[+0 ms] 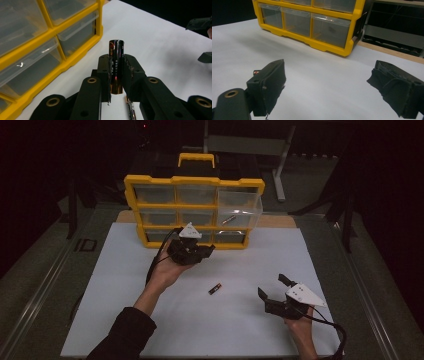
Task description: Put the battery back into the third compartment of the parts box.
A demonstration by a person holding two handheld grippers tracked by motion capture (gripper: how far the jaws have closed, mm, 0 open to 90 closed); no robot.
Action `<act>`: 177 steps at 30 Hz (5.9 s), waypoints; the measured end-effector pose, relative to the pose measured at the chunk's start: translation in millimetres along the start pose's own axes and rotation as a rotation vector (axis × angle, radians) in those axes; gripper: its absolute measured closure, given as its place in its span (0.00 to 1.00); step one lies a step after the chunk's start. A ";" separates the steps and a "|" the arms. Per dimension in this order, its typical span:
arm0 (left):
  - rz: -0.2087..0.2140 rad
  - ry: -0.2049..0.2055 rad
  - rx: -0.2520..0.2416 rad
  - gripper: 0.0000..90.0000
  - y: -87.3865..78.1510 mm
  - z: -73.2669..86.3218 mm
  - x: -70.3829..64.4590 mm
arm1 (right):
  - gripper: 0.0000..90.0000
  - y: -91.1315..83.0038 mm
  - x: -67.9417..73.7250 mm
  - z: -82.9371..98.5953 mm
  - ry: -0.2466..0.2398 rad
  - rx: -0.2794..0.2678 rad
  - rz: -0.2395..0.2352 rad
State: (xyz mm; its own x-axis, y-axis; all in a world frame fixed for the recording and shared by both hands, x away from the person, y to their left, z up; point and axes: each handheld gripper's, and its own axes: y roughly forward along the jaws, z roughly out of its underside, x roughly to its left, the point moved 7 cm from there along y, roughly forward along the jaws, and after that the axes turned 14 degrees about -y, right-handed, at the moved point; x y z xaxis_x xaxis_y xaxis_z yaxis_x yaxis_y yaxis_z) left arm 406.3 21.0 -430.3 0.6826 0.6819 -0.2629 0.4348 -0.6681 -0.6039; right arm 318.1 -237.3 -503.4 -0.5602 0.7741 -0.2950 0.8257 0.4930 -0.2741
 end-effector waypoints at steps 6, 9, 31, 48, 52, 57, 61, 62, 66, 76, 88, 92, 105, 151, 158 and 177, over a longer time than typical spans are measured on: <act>-0.003 0.004 -0.034 0.86 -6.8 -7.6 -0.1 | 0.13 -0.1 -0.1 0.0 0.001 0.000 0.000; -0.005 0.004 -0.049 0.86 -10.3 -11.6 -0.7 | 0.13 -0.2 -0.2 -0.1 0.000 -0.001 0.001; -0.016 0.025 -0.141 0.86 -29.7 -36.5 -5.7 | 0.13 -0.5 -0.6 -0.2 0.000 -0.001 0.003; -0.020 0.024 -0.196 0.86 -39.7 -49.7 -7.7 | 0.13 -0.8 -0.9 -0.3 0.000 -0.002 0.004; -0.017 0.023 -0.211 0.86 -41.7 -52.9 -8.5 | 0.13 -0.7 -0.9 -0.2 0.000 -0.001 0.004; -0.017 0.026 -0.225 0.86 -43.3 -55.5 -9.6 | 0.13 -0.6 -0.9 -0.3 0.000 -0.001 0.004; -0.013 0.022 -0.240 0.86 -44.7 -58.0 -9.6 | 0.13 -0.6 -0.8 -0.3 0.000 -0.001 0.004; -0.014 0.022 -0.243 0.86 -45.1 -58.7 -9.5 | 0.13 -0.6 -0.7 -0.3 0.001 -0.001 0.004; -0.011 0.022 -0.258 0.86 -48.1 -62.3 -10.3 | 0.13 -0.5 -0.8 -0.3 0.002 -0.001 0.004; -0.019 0.042 -0.297 0.86 -58.5 -76.2 -10.5 | 0.13 -0.4 -0.8 -0.2 0.000 -0.001 0.003; -0.029 0.049 -0.346 0.86 -68.7 -91.5 -9.2 | 0.13 -0.3 -0.8 -0.2 0.000 -0.002 0.003; -0.032 0.054 -0.362 0.86 -72.5 -96.7 -9.2 | 0.13 -0.4 -0.7 -0.2 0.000 -0.001 0.003; -0.034 0.072 -0.381 0.86 -78.9 -112.1 -9.5 | 0.13 -0.3 -0.6 -0.2 -0.001 -0.002 0.002; -0.062 0.127 -0.320 0.85 -60.2 -156.1 -18.5 | 0.13 0.9 -0.3 0.4 0.001 0.000 -0.001; -0.077 0.133 -0.283 0.85 -53.8 -160.5 -19.6 | 0.13 0.6 -1.1 0.5 0.000 0.000 0.000; -0.100 0.161 -0.129 0.85 -36.8 -165.0 -28.5 | 0.13 0.0 -1.7 0.3 -0.001 -0.001 0.001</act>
State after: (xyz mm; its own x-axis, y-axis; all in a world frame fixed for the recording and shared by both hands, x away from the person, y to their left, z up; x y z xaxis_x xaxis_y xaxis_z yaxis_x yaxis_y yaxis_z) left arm 467.8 -23.0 -276.4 0.7125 0.6974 -0.0770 0.5696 -0.6390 -0.5170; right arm 319.1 -238.7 -503.1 -0.5590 0.7745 -0.2961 0.8266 0.4923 -0.2728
